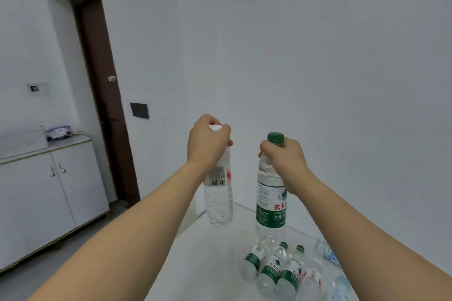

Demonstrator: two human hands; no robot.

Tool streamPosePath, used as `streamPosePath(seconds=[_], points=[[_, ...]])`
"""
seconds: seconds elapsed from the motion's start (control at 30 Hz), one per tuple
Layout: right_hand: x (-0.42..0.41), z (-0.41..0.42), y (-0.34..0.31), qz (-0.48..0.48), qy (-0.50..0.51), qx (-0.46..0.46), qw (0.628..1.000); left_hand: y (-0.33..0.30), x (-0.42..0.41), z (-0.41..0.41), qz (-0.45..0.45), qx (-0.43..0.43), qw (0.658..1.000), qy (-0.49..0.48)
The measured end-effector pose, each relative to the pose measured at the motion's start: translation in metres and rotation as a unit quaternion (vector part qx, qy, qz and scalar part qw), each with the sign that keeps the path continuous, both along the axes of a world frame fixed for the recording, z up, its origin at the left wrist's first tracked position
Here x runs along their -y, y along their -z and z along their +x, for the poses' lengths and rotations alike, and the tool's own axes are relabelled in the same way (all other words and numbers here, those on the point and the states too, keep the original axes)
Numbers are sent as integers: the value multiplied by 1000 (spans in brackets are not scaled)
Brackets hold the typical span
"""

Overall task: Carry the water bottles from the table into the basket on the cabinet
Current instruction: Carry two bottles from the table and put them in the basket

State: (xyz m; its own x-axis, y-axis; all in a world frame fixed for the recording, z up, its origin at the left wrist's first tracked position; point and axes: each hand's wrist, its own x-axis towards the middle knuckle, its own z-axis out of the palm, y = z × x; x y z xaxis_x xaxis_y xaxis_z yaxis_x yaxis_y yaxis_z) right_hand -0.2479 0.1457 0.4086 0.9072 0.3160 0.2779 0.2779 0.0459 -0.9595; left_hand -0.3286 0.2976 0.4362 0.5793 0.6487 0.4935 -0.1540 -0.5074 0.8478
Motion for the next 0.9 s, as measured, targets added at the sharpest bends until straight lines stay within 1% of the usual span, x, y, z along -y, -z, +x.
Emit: streamPosePath(seconds=[0.17, 0.37, 0.5, 0.7, 0.9], points=[[-82, -29, 3, 0, -107, -9, 994, 6, -68, -55, 7, -7, 994, -110], [-174, -77, 0, 8, -192, -14, 981, 6, -146, -127, 12, -26, 981, -193], [-235, -109, -5, 9, -224, -7, 975, 1, -200, -165, 8, -15, 977, -210], [-330, -147, -12, 4, -235, 6, 972, -11, -293, -212, 6, 2, 975, -224], [-412, -170, -15, 10, -253, -8, 967, -15, -375, -238, 11, 4, 970, -243]])
